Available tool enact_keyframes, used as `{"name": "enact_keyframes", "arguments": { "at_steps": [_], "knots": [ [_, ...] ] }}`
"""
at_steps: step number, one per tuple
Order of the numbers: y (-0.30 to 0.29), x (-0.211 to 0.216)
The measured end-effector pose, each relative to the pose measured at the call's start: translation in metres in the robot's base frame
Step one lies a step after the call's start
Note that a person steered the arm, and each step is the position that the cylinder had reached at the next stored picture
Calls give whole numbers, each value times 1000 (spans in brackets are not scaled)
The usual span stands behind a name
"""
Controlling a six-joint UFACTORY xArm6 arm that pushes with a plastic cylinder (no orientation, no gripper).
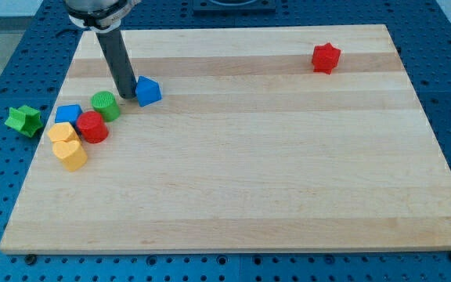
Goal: Push the yellow heart to the left of yellow hexagon
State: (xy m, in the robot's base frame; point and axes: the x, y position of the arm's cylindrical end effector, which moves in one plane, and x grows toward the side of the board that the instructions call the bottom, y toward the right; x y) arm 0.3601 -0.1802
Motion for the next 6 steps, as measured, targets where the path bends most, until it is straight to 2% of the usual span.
{"name": "enact_keyframes", "arguments": {
  "at_steps": [1,2,3,4,6],
  "knots": [
    [8,-34],
    [83,-79],
    [175,-72],
    [173,-23],
    [7,109]
  ]
}}
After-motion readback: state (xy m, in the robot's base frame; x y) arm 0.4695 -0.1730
